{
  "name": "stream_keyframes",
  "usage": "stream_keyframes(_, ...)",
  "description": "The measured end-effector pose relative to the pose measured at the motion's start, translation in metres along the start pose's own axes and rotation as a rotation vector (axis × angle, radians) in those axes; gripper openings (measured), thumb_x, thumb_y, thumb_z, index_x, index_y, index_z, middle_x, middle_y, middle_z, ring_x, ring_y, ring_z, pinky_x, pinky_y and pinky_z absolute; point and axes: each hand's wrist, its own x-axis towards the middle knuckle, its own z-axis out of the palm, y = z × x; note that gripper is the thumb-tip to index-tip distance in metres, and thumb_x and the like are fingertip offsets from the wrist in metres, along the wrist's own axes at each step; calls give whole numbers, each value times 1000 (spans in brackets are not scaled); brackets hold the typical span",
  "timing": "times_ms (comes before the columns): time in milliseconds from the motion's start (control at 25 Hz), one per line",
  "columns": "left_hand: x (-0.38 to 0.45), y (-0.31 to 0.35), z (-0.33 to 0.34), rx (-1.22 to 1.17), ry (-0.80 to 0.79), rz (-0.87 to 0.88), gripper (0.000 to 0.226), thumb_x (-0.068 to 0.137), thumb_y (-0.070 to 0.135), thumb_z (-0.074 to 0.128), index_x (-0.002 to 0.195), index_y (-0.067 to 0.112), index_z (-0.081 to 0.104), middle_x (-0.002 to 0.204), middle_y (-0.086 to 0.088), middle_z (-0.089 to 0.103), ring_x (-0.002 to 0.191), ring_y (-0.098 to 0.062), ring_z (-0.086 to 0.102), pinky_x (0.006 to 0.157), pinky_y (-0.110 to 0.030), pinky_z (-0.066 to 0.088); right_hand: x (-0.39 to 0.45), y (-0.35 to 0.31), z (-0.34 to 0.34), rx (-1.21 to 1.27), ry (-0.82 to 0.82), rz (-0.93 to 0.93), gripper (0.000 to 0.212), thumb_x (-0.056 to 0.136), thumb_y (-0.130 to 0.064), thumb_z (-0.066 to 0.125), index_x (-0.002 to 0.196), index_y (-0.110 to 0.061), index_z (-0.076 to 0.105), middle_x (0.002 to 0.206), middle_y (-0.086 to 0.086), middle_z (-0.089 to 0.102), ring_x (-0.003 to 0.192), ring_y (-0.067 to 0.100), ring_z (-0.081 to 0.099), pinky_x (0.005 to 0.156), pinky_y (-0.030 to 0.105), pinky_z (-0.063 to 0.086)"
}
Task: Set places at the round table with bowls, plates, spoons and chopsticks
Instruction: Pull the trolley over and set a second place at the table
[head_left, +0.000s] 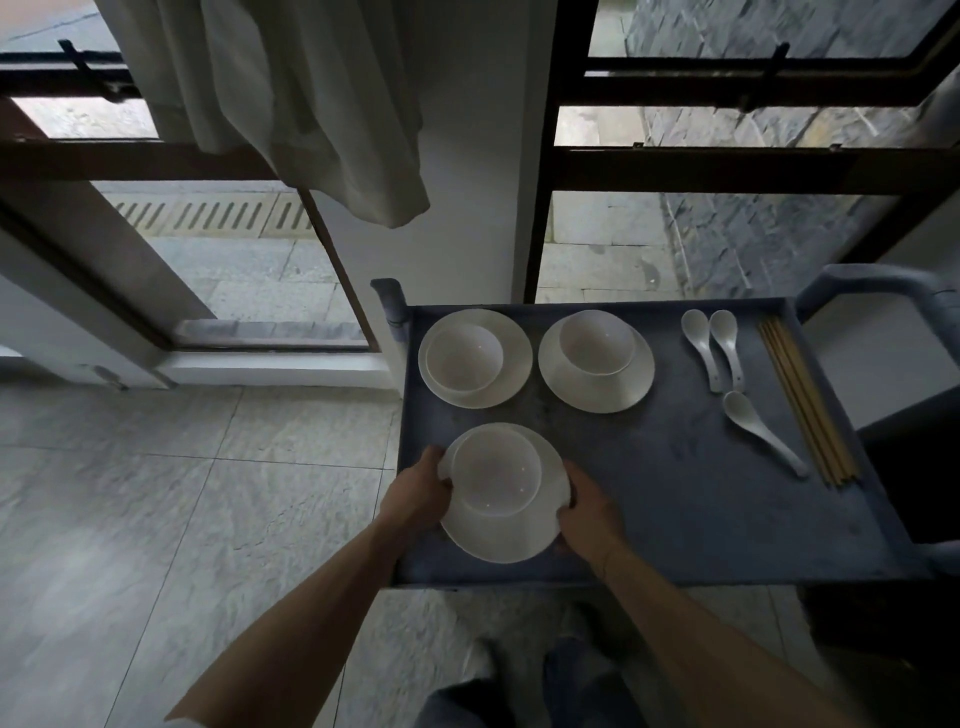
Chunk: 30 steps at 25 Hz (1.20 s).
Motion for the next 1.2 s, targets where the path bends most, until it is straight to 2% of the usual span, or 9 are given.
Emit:
stream_keyframes(120,1,2,2,-134,-84,-28,14,92,26,51,105,21,49,98,-11,67,78,-30,69,61,-43,61,3,2,-15,13,-18,40,70,83,6,45,139,-35,47,126,5,59,112,31,54,85,51,57)
stream_keyframes(200,4,8,4,-184,-118,-17,7,91,23,54,90,20,48,89,-12,66,64,-24,68,46,-33,57,1,2,-26,22,-4,54,70,82,4,45,138,-39,48,126,3,60,111,30,56,85,51,57)
stream_keyframes(280,7,15,9,-264,-131,-14,13,90,19,58,84,18,47,87,-12,64,68,-24,66,50,-34,57,1,4,-36,9,4,53,72,81,1,46,138,-42,48,126,0,61,111,29,57,82,49,59)
stream_keyframes(400,8,24,16,-454,-233,-27,13,90,13,62,91,15,50,86,-11,61,64,-21,68,57,-43,62,-2,8,-53,-4,51,43,71,81,0,46,136,-45,49,129,-3,60,112,24,56,84,45,58)
stream_keyframes(560,5,44,25,-575,-382,27,35,88,6,67,114,23,52,99,-10,64,63,-17,72,47,-33,58,0,17,-79,-63,89,29,68,82,-3,47,134,-45,51,129,-4,60,109,23,57,89,44,55)
stream_keyframes(680,5,65,35,-656,-423,13,42,89,0,64,123,18,49,92,-17,66,61,-23,70,48,-39,61,6,25,-99,-115,117,29,62,85,-8,49,135,-45,50,133,-6,59,117,22,55,93,44,52)
stream_keyframes(880,11,103,59,-706,-337,-50,44,89,0,62,126,21,50,93,-18,68,62,-25,71,49,-38,59,25,38,-136,-143,168,-66,42,88,-25,52,122,-49,58,111,-8,69,95,12,58,78,32,48)
stream_keyframes(1080,11,138,93,-752,-250,-136,41,89,-1,59,124,20,52,87,-18,70,63,-27,70,54,-40,59,46,52,-185,-186,131,-111,29,89,-25,53,111,-35,67,103,-7,71,94,14,64,79,33,53)
stream_keyframes(1200,5,153,110,-802,-217,-186,42,89,-1,60,123,22,53,82,-16,72,61,-27,70,53,-39,58,60,62,-221,-346,301,-168,23,91,-27,57,111,-22,67,106,6,66,97,25,63,79,35,51)
